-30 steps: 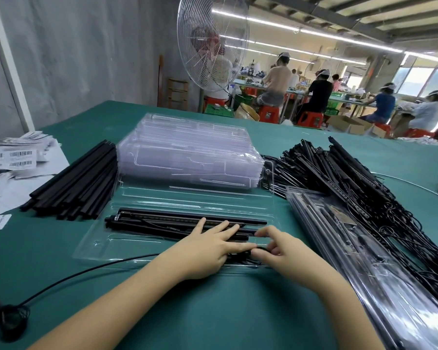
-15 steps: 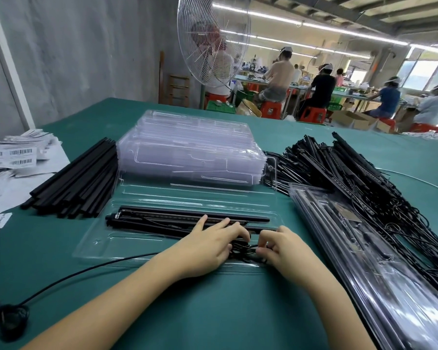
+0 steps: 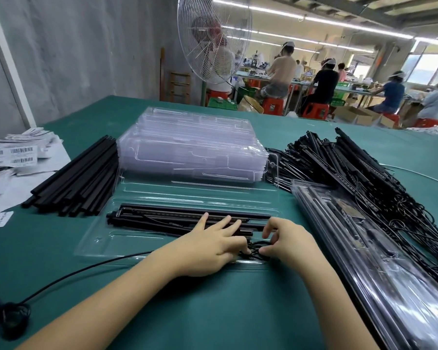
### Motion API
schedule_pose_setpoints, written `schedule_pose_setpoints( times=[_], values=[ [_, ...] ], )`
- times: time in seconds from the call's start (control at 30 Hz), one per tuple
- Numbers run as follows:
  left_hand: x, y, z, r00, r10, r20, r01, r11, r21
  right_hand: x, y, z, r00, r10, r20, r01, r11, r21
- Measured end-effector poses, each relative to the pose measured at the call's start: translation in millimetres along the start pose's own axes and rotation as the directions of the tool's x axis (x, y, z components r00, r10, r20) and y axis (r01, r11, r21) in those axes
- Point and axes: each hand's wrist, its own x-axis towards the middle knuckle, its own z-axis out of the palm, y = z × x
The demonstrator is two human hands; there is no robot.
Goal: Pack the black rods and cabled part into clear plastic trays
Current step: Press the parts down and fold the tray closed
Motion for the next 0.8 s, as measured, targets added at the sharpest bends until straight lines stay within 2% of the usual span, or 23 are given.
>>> schedule_pose_setpoints(
  times=[0.17, 0.33, 0.47, 0.6, 0.73, 0.8],
  values=[
    [-3.3, -0.4, 6.0, 1.000, 0.007, 0.017, -0.009, 0.993, 0.114, 3.2, -1.1, -3.5, 0.998, -0.035, 0.047, 0.038, 0.997, -0.060],
    [-1.1, -1.4, 7.5, 0.999, -0.009, 0.046, -0.002, 0.974, 0.227, 1.7, -0.7, -1.3, 0.998, -0.063, -0.005, 0.062, 0.991, -0.118],
    [-0.9, -3.1, 8.5, 0.999, -0.011, 0.053, -0.002, 0.972, 0.234, 2.5, 6.5, -3.0, 1.000, -0.009, 0.021, 0.009, 0.999, 0.042],
    [-0.1, -1.3, 8.1, 0.999, -0.005, 0.052, -0.007, 0.972, 0.235, 7.2, 12.8, -12.0, 0.992, -0.003, 0.123, -0.025, 0.974, 0.224],
    [-1.0, -0.1, 8.7, 0.999, -0.006, 0.047, -0.006, 0.969, 0.249, 18.2, 11.0, -26.2, 0.966, 0.018, 0.259, -0.105, 0.939, 0.327],
    [-1.3, 0.2, 8.8, 0.999, -0.002, 0.040, -0.008, 0.967, 0.254, 29.9, 8.6, -33.0, 0.985, 0.052, 0.166, -0.119, 0.896, 0.428]
  ],
)
